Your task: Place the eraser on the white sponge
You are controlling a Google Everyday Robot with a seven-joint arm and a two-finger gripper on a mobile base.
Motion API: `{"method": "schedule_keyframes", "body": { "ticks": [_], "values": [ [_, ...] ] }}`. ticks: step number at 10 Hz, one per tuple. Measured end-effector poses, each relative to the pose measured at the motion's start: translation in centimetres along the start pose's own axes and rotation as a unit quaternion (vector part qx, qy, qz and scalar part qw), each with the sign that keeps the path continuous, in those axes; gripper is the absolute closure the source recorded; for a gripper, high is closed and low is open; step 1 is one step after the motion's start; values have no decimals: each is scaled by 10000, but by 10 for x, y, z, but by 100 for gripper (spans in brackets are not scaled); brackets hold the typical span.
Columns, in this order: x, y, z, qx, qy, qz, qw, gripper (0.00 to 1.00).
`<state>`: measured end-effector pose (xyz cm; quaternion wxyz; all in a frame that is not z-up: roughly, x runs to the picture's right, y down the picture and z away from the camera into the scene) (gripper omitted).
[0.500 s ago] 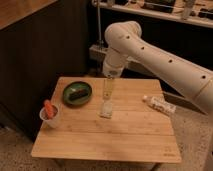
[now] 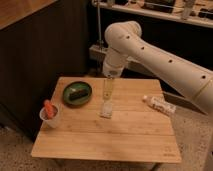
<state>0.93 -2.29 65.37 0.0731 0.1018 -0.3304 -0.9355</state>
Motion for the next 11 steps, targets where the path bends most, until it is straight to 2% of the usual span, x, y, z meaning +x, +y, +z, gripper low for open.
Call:
{"method": "schedule_keyframes", "body": {
  "ticks": [9,11],
  "values": [
    [0,0,0,2,0,0,10000,20],
    [1,-7,6,105,34,21,9999,20]
  ]
}}
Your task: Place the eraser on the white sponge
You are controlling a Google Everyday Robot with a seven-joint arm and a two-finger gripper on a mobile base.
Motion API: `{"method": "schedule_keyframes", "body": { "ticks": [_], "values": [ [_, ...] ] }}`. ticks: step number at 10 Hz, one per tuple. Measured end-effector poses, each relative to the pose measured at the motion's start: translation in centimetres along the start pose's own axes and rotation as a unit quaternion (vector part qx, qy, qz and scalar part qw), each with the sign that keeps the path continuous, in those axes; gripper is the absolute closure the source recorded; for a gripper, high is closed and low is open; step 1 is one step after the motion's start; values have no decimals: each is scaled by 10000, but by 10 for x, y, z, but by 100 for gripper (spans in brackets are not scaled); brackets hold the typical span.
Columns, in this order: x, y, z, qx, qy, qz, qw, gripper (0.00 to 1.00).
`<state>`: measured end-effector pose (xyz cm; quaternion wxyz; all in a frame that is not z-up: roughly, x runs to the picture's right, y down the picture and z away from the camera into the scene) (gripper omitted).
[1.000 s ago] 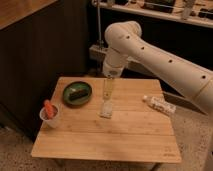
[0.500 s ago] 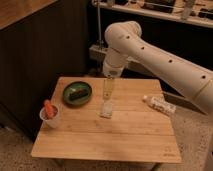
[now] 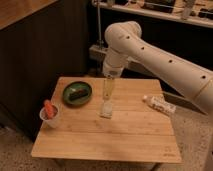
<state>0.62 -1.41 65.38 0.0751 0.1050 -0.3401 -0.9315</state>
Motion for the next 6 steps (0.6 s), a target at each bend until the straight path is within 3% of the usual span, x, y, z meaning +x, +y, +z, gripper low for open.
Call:
{"method": "schedule_keyframes", "body": {
  "ticks": [1,6],
  "values": [
    [1,-8,6,100,31,26,9999,20],
    [1,-21,13,254,73,18,9996,20]
  ]
}}
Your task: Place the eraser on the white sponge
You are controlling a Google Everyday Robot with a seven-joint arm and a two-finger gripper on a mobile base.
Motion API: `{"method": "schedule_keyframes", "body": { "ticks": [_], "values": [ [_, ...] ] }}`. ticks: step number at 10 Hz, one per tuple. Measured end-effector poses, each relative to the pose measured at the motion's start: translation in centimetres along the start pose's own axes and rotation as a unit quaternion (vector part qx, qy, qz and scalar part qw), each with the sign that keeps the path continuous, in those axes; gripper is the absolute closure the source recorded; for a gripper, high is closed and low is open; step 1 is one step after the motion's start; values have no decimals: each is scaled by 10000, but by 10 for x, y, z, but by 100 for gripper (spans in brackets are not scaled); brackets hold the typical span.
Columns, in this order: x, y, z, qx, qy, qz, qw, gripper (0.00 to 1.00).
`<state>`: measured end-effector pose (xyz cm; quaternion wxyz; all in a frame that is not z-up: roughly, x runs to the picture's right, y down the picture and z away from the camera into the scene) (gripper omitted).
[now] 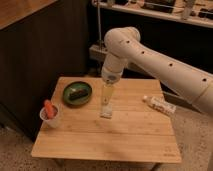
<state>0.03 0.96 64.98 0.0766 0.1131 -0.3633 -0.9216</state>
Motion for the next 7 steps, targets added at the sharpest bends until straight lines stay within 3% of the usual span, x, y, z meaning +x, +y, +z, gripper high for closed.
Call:
{"method": "schedule_keyframes", "body": {
  "ticks": [7],
  "values": [
    [2,-23,22,159,32,-217,9996,20]
  ]
}}
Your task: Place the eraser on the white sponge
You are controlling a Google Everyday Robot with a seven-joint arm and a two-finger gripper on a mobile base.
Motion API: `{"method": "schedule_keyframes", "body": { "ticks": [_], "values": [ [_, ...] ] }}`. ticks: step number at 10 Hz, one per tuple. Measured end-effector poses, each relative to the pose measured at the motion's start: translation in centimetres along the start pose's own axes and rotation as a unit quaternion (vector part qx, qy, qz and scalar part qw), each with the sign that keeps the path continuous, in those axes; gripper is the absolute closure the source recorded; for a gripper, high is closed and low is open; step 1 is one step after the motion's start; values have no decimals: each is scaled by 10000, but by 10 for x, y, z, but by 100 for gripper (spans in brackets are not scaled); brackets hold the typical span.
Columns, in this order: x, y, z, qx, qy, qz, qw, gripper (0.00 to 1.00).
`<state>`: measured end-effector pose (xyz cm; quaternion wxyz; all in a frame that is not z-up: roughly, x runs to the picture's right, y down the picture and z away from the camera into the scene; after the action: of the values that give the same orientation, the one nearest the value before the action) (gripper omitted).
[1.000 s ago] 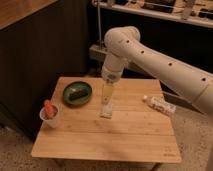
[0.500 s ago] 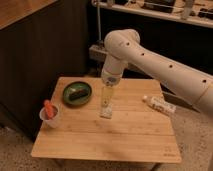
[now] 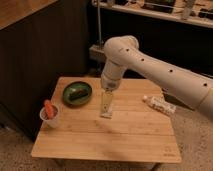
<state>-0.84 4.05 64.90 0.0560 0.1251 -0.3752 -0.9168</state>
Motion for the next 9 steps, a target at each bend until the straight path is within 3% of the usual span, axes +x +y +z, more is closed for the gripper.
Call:
{"method": "schedule_keyframes", "body": {
  "ticks": [9],
  "values": [
    [-6,-7,17,-21,-95,-433,9990,20]
  ]
}}
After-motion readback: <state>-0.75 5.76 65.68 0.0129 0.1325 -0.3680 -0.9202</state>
